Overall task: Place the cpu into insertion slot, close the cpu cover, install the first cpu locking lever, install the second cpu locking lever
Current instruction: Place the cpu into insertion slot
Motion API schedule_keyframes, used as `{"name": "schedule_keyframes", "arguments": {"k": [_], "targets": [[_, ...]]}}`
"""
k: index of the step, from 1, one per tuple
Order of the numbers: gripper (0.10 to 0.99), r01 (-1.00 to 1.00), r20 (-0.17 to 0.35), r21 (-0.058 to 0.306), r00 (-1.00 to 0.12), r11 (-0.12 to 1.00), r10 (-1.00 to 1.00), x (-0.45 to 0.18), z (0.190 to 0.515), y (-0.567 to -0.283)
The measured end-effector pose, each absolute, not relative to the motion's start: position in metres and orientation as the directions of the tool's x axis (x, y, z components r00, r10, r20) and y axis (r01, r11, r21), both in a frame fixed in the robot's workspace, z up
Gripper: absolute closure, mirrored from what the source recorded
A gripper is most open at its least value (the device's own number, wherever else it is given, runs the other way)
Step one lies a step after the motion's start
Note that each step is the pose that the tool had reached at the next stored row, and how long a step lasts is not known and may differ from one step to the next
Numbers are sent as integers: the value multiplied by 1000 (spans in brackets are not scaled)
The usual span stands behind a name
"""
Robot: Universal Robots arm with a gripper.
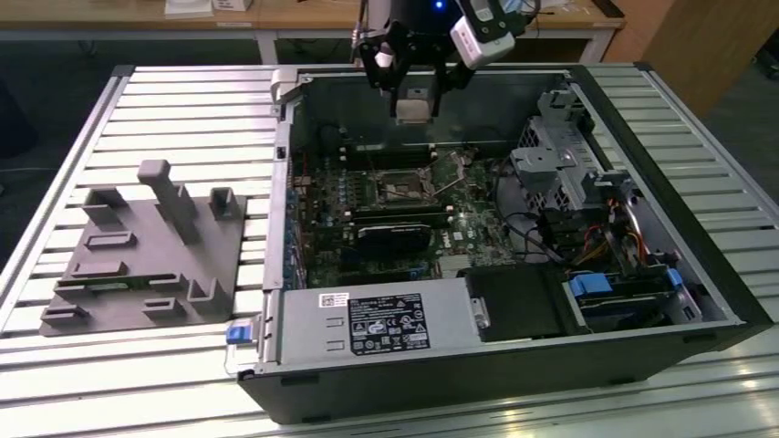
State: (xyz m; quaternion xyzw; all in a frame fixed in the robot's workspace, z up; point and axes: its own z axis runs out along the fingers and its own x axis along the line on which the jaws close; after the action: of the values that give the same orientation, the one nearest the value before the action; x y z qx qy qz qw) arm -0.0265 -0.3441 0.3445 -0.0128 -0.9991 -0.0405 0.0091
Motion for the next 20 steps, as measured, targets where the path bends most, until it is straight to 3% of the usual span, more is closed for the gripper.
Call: {"name": "schedule_keyframes", "arguments": {"k": [20], "targets": [[545, 26, 19, 63, -1000, 998, 25, -26, 330, -344]]}}
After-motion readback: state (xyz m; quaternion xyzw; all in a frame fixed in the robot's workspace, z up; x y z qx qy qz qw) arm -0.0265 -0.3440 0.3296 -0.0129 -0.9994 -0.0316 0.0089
